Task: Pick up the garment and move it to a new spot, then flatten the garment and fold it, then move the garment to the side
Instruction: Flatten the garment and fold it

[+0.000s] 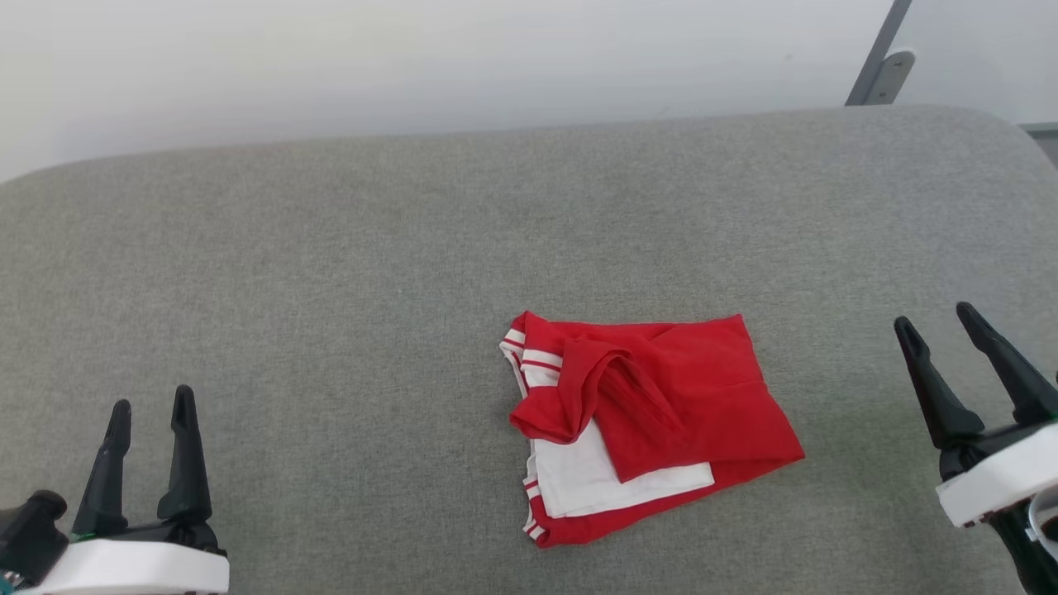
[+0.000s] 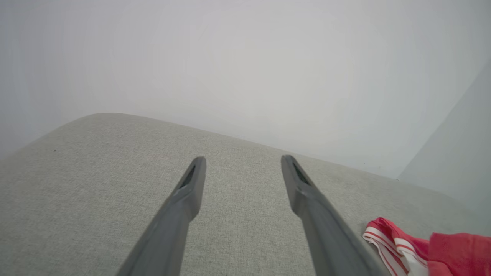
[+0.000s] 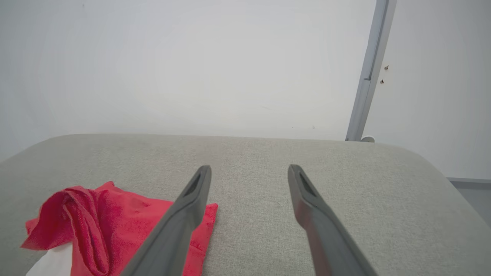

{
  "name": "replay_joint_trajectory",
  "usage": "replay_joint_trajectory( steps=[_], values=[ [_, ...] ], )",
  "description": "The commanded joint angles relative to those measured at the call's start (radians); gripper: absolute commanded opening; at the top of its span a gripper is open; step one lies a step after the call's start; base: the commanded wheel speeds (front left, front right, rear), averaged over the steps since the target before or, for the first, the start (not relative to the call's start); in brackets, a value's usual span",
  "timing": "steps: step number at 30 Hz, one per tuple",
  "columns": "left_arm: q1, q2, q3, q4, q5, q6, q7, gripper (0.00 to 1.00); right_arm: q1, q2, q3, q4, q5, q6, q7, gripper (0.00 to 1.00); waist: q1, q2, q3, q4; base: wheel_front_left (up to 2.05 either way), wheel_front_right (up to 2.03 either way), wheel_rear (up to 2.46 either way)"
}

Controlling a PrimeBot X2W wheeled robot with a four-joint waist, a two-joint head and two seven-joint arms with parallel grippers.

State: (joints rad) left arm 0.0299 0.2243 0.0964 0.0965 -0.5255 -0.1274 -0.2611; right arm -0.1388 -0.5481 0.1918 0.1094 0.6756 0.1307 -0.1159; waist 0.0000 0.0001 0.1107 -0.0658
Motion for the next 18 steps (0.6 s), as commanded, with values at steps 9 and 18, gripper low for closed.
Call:
replay_joint_trajectory(
  steps=[9,18],
  values=[
    [0.065,0.001,0.006,-0.007,0.038,-0.003,-0.005,1.0,0.051,0.058,-0.023,0.127,-0.09,0.0,-0.146,1.0,0.0,-0.0001,-0.055,-0.004,0.0,0.0,0.0],
    [0.1,0.004,0.012,0.015,0.051,-0.003,-0.005,1.0,0.11,0.129,-0.119,0.077,-0.186,0.0,-0.15,1.0,0.0,-0.0001,-0.084,0.011,0.0,0.0,0.0]
  ],
)
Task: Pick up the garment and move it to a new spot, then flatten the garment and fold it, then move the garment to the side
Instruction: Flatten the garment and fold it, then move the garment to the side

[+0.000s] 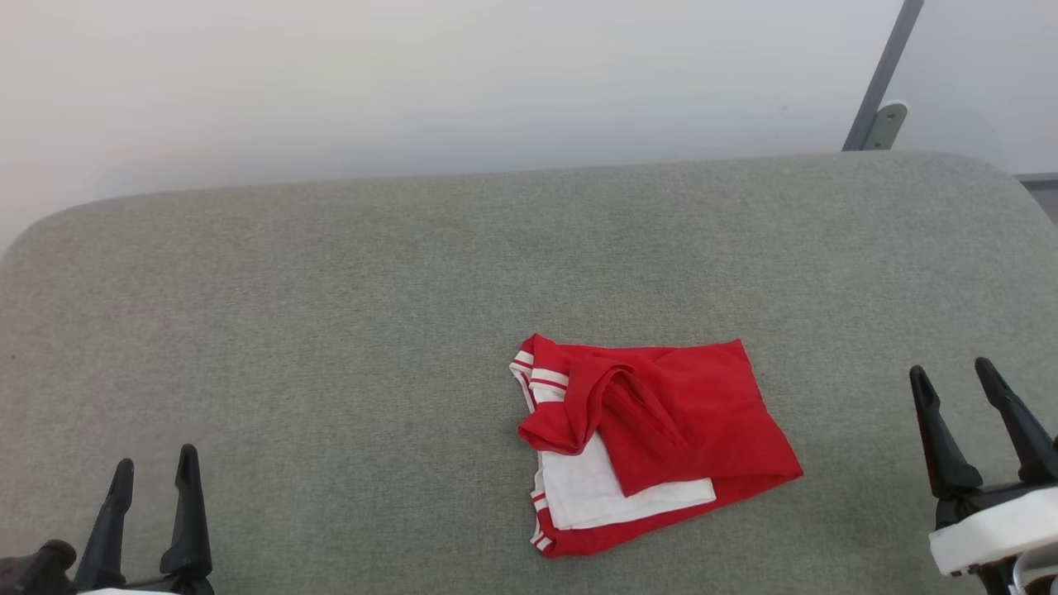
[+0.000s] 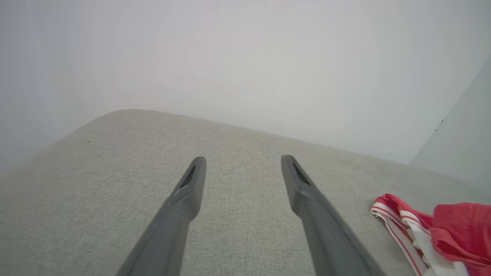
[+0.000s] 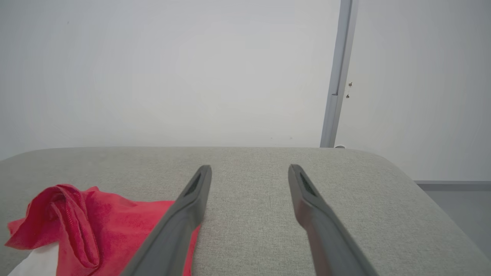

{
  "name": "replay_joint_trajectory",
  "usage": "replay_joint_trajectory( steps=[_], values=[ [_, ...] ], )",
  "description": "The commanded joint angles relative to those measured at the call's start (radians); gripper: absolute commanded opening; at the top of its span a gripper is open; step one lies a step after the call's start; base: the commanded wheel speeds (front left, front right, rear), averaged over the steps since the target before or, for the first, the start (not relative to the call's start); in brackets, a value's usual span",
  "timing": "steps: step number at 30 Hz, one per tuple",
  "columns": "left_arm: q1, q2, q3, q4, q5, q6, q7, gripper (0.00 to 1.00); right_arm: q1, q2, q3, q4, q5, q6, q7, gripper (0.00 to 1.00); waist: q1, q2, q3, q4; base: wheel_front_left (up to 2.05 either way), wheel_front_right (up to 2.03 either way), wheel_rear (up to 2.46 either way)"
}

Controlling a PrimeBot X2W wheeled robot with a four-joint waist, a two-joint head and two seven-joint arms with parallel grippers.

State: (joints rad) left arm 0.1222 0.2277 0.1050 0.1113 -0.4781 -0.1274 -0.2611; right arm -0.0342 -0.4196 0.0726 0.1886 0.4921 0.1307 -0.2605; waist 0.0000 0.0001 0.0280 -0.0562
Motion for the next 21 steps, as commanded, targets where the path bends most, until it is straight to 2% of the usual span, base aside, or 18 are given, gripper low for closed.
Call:
replay_joint_trajectory(
  steps=[1,9,21],
  values=[
    [0.01,-0.001,0.007,0.002,0.004,-0.003,-0.005,1.0,0.014,0.011,-0.01,-0.01,-0.014,0.0,-0.005,1.0,0.0,-0.0001,-0.005,0.005,0.0,0.0,0.0],
    [0.029,-0.011,0.019,0.021,0.011,-0.003,-0.005,1.0,0.083,0.076,-0.063,-0.063,-0.07,0.0,-0.005,1.0,0.0,-0.0001,-0.016,0.03,0.0,0.0,0.0],
    [0.03,-0.018,0.014,0.011,0.028,-0.003,-0.005,1.0,0.105,0.106,-0.061,-0.072,-0.089,0.0,-0.005,1.0,0.0,-0.0001,-0.021,0.043,0.0,0.0,0.0]
  ],
)
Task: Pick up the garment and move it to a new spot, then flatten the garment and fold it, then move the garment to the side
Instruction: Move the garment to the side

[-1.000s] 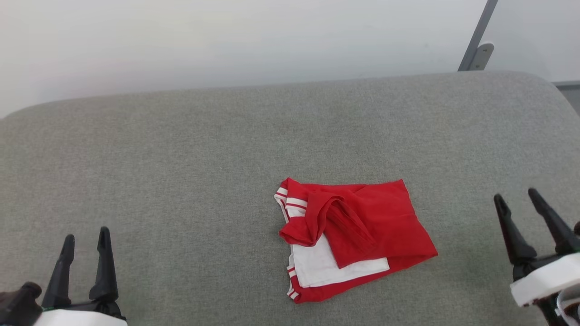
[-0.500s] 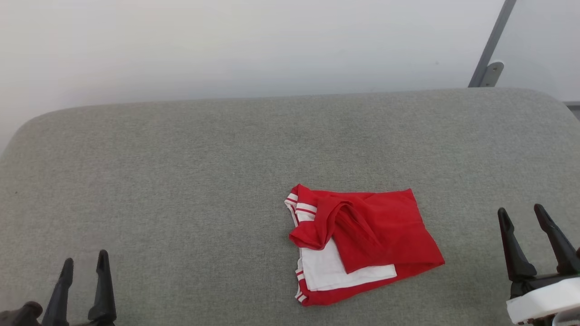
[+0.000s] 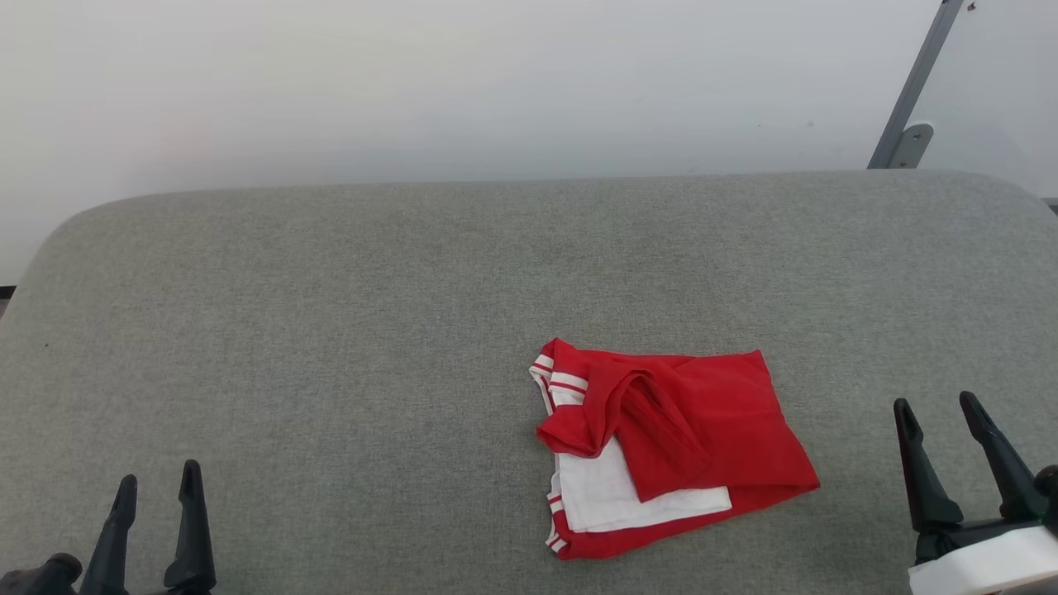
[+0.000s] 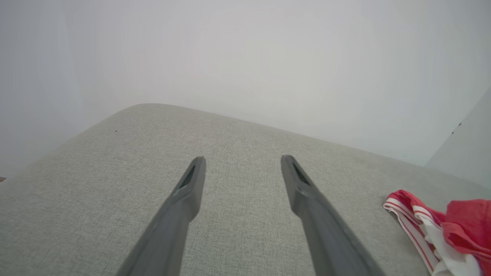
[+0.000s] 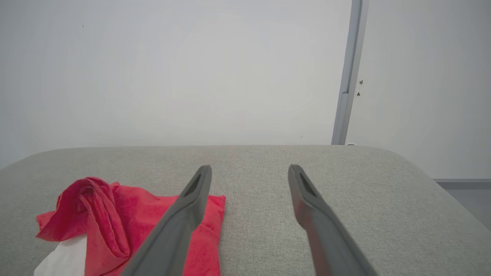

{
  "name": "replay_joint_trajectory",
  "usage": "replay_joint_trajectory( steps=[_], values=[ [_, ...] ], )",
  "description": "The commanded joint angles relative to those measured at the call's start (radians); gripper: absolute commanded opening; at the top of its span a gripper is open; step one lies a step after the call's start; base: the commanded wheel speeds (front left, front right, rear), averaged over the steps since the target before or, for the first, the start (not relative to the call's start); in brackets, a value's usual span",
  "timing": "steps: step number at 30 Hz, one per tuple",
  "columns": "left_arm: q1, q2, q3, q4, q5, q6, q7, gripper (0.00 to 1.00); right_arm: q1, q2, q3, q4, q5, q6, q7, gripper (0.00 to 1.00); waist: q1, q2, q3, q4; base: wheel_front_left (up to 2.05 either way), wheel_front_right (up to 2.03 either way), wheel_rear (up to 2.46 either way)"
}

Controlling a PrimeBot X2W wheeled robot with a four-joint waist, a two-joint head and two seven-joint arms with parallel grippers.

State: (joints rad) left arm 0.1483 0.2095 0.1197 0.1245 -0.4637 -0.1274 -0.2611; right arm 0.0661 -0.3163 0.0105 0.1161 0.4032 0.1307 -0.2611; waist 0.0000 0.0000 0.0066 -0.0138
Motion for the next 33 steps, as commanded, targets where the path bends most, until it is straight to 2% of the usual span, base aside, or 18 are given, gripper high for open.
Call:
replay_joint_trajectory(
  steps=[1,22,26,33],
  values=[
    [0.004,0.001,-0.002,-0.004,0.014,-0.003,-0.005,1.0,0.004,0.004,0.001,0.0,0.0,0.0,-0.005,1.0,0.0,0.0,0.0,0.001,0.0,0.0,0.0],
    [-0.026,0.037,-0.07,-0.02,0.058,-0.003,-0.005,1.0,0.001,0.008,0.011,0.026,-0.006,0.0,-0.005,1.0,0.0,0.0,0.011,0.014,0.0,0.0,0.0],
    [-0.045,0.05,-0.1,-0.026,0.072,-0.003,-0.005,1.0,-0.022,-0.02,0.045,0.055,0.016,0.0,-0.005,1.0,0.0,0.0,0.024,0.027,0.0,0.0,0.0],
    [-0.082,0.062,-0.144,-0.036,0.075,-0.003,-0.005,1.0,-0.113,-0.125,0.186,0.157,0.13,0.0,0.009,1.0,0.0,0.0,0.059,0.064,0.0,0.0,0.0]
  ],
)
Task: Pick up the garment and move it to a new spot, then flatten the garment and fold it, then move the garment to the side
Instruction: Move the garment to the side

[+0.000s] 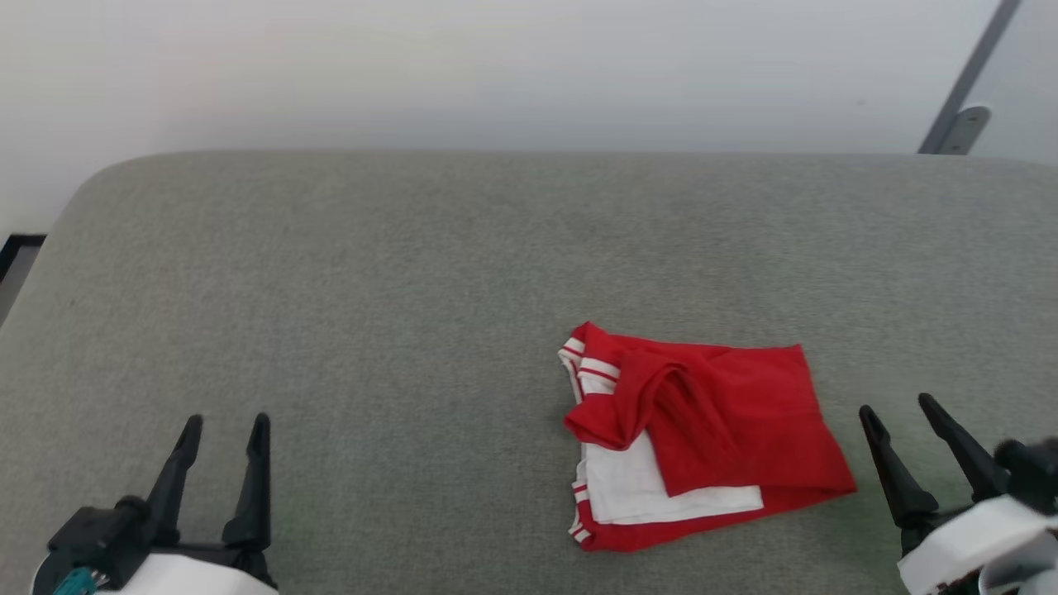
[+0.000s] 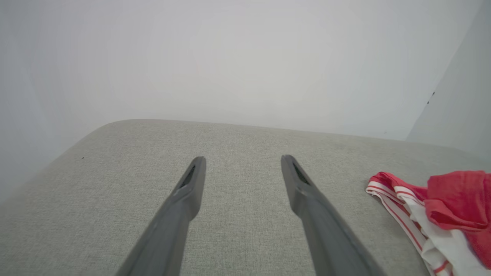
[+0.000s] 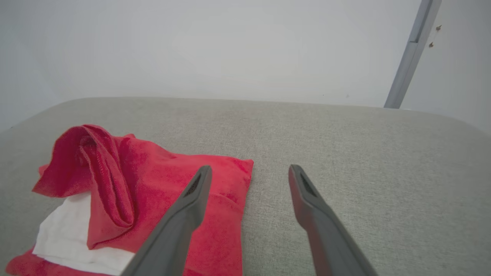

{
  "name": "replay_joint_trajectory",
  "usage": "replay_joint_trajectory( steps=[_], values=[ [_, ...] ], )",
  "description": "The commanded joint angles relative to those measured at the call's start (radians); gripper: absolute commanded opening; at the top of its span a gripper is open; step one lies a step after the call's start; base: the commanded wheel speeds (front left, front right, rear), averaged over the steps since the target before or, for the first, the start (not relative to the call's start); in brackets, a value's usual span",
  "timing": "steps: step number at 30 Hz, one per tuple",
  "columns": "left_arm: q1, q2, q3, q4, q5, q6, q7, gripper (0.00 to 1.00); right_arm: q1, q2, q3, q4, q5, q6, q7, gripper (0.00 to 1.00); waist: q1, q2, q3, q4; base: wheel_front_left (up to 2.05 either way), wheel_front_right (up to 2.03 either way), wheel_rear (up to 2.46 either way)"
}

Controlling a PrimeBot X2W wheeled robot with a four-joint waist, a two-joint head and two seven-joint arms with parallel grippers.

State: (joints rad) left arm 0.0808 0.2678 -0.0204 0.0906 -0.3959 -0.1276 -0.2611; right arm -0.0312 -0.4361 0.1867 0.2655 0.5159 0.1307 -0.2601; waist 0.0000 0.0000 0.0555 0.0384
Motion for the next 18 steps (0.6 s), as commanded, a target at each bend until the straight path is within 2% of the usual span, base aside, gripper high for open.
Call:
replay_joint_trajectory(
  steps=[1,11,18],
  values=[
    [-0.02,0.005,-0.01,-0.005,0.008,-0.003,-0.005,1.0,-0.033,-0.026,0.036,0.023,0.04,0.0,0.026,1.0,0.0,0.0,0.016,0.019,0.0,0.0,0.0],
    [-0.062,-0.024,-0.049,-0.014,0.0,-0.003,-0.005,1.0,-0.2,-0.199,0.222,0.058,0.285,0.0,0.342,1.0,0.0,0.0,0.071,0.089,0.0,0.0,0.0],
    [-0.094,-0.032,-0.078,-0.008,-0.008,-0.003,-0.005,1.0,-0.291,-0.279,0.309,0.061,0.418,0.0,0.654,1.0,0.0,0.0,0.12,0.133,0.0,0.0,0.0]
  ],
)
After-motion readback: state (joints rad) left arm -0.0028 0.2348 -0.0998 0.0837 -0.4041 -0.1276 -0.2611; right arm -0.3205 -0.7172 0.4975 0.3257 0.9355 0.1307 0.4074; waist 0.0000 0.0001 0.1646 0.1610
